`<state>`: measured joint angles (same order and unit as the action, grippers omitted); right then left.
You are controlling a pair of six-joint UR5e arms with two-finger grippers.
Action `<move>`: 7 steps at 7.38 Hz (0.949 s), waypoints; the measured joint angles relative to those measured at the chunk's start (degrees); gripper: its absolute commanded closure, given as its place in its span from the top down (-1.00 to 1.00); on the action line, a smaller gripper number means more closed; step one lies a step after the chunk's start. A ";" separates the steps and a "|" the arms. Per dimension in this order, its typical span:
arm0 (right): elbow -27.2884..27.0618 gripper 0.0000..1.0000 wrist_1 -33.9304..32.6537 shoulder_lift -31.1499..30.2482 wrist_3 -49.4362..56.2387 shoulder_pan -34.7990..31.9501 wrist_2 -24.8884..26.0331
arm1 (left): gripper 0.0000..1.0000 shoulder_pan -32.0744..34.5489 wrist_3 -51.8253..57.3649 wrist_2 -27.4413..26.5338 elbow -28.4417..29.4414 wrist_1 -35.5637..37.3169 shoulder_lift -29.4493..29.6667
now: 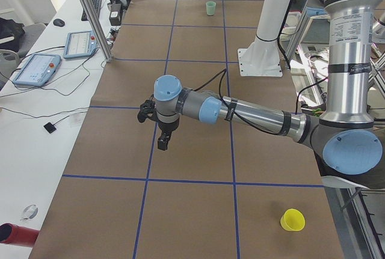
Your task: Transfer and stack yellow cup on green cup
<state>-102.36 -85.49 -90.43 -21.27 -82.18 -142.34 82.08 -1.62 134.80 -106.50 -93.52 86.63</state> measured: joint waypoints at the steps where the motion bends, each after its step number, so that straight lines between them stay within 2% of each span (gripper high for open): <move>1: -0.10 1.00 0.04 -0.23 0.00 0.00 0.19 | 1.00 0.00 0.01 0.07 -0.17 0.00 -0.05; 7: -0.62 1.00 1.27 -0.63 0.16 0.00 4.14 | 1.00 -0.10 -0.09 0.03 -0.44 0.02 -1.10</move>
<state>-102.98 -84.21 -91.06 -21.11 -82.18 -138.20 81.98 -1.71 134.83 -106.94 -93.50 85.53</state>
